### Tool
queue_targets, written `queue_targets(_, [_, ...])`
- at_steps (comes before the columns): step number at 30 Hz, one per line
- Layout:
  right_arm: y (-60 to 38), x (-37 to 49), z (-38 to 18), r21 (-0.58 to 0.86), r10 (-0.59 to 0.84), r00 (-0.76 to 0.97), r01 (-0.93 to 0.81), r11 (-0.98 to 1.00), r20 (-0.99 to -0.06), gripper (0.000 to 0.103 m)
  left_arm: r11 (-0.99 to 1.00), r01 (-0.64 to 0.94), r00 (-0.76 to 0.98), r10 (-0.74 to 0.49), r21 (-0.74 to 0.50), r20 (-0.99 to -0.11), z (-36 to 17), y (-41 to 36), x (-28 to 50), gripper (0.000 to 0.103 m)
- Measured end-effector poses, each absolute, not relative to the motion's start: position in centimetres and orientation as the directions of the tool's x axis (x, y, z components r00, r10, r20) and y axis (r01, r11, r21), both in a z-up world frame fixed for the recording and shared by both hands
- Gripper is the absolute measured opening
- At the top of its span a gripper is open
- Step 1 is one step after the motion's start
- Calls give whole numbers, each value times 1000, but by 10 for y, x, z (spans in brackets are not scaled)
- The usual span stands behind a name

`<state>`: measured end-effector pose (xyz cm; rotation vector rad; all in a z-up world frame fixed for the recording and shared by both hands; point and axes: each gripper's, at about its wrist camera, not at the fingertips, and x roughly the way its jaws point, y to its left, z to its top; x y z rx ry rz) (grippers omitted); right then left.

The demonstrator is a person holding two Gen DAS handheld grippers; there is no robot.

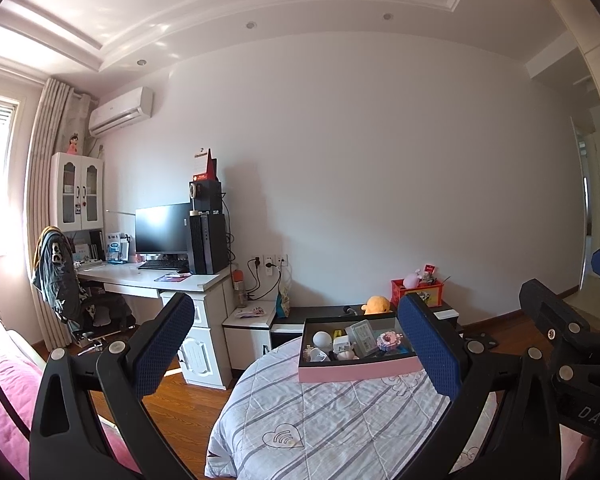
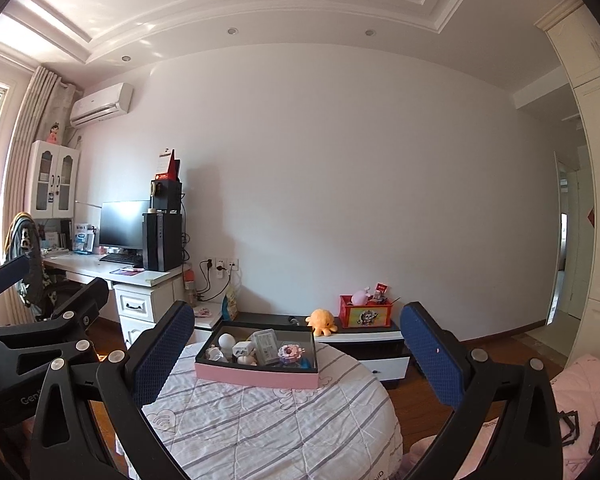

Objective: Organize rigid objects

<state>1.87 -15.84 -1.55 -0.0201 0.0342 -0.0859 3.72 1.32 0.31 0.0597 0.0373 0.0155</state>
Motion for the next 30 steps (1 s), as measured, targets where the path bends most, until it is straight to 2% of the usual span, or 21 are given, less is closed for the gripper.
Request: queue_targets(30, [-160, 19, -13, -18, -83, 996, 82, 996, -44, 103, 998, -18, 999, 20, 66, -38, 4, 12, 37, 103])
